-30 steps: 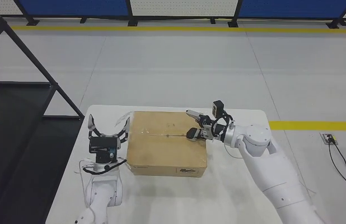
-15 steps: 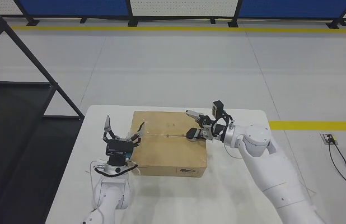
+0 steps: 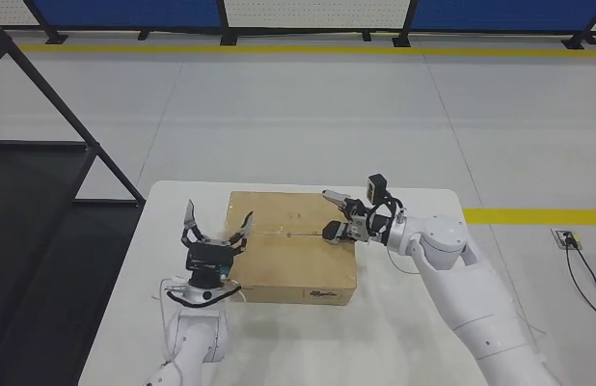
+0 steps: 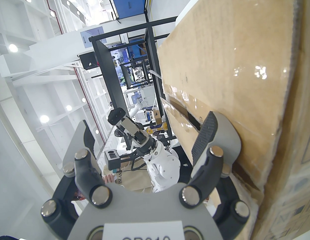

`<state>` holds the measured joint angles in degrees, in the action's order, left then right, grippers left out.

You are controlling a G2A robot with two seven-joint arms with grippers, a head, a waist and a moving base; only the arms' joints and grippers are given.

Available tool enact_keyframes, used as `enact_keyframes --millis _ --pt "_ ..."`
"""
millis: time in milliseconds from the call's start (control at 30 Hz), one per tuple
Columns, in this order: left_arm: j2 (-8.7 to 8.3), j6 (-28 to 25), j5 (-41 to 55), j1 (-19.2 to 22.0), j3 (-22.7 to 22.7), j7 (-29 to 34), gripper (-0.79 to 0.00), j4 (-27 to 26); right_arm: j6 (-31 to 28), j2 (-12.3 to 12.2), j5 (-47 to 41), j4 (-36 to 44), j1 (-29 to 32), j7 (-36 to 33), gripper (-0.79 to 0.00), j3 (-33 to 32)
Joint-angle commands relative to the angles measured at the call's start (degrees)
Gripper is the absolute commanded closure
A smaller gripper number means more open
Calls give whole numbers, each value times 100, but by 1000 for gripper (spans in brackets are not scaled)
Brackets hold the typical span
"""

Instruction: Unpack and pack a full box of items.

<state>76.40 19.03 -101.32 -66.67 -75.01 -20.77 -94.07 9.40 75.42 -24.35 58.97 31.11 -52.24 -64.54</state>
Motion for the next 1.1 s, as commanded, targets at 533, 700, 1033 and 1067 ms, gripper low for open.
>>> enact_keyframes --millis 533,700,1033,1067 --pt "-292 -1721 658 -1742 -2043 -594 -785 486 -41 15 -2 -255 -200 -109 -785 96" --pt "-399 -2768 258 -1786 -2138 -336 -785 754 -71 18 -4 -271 -209 -114 -785 116" --pt "-397 -2349 -54 -1560 -2023 -102 -785 1006 -29 11 13 -217 -183 -84 -785 135" --pt "-397 -2349 -54 -1560 -2023 -102 -785 1006 -24 9 13 -205 -176 -80 -785 133"
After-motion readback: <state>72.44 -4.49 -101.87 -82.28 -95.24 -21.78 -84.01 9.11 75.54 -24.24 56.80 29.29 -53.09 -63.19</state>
